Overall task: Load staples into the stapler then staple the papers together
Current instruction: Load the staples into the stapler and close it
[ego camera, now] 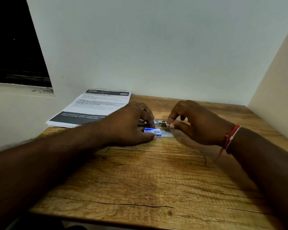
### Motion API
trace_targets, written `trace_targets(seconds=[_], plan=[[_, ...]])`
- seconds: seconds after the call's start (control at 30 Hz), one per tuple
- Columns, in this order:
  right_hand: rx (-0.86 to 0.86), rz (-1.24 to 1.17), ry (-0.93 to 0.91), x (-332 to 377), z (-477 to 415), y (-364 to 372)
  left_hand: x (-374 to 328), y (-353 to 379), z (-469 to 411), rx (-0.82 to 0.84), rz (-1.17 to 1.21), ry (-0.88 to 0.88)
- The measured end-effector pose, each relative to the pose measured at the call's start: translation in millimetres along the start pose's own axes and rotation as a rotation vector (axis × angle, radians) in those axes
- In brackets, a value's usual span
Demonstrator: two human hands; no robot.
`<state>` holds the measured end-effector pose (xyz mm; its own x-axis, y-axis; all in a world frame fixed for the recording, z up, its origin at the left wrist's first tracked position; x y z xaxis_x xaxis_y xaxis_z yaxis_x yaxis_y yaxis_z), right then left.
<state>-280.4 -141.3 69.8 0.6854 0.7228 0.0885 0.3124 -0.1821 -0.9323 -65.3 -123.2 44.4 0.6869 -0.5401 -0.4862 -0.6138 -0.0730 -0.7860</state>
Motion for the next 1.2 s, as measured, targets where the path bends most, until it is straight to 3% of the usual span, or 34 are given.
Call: trace_targets(seconds=[0.57,1.2], plan=[[0.04,0.174,0.0,9.6,-4.5,12.3,1.0,1.8,-0.4,0.012,0.013,-0.042],[0.014,0.033,0.077,-5.5,-3.1,13.4,-0.4,2.1,-0.9,0.031,-0.004,-0.023]])
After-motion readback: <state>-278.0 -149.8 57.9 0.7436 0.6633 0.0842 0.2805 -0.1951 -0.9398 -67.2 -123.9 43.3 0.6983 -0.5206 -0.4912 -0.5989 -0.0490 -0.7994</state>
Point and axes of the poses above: each hand's wrist, its own z-axis away from the middle knuckle, its own y-axis out of the palm, x = y × z, the point moved 6 cm from there along -z, towards the middle knuckle, and after that the axes turned 5 degrees about z, right-handed, at the moved point
